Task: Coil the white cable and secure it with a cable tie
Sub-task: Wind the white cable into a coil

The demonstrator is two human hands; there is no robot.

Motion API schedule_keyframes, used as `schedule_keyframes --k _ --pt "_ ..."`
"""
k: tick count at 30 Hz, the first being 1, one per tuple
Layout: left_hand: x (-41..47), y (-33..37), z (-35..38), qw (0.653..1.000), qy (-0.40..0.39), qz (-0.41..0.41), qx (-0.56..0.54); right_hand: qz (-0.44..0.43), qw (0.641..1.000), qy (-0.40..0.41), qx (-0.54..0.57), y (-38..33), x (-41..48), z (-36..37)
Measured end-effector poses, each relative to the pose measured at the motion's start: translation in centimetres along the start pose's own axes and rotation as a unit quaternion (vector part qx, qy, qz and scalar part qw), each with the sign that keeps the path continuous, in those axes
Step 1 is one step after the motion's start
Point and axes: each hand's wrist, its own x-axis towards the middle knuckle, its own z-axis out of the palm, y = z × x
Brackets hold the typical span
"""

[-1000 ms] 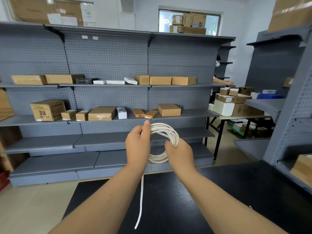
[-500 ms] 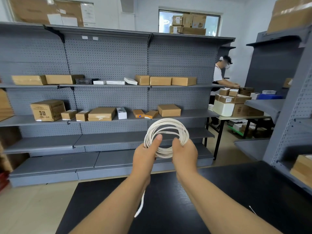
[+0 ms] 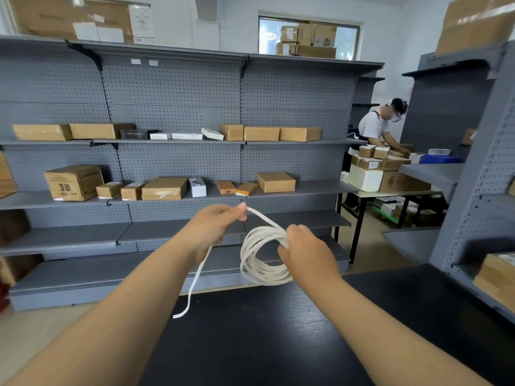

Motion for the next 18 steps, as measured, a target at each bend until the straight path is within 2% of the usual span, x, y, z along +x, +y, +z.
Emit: schedule_keyframes --k 3,6,13,18 --pt "0.0 1.2 0.7 0.998 0.014 0.053 0.010 -0.024 0.998 -0.005 -0.054 0.0 -0.3 0.4" --pt "-0.3 0.8 1.4 0.996 0.026 0.089 -0.004 0.005 0.999 0.008 -0.047 0.5 0.2 0.3" --pt "-0.7 -0.9 3.1 0.986 0.055 0.131 -0.084 0.081 0.984 0.083 0.134 0.8 1.7 -0.5" --pt "-0.6 -0.9 4.4 0.989 0.061 0.097 -0.093 0.147 0.942 0.123 0.277 0.4 1.8 -0.1"
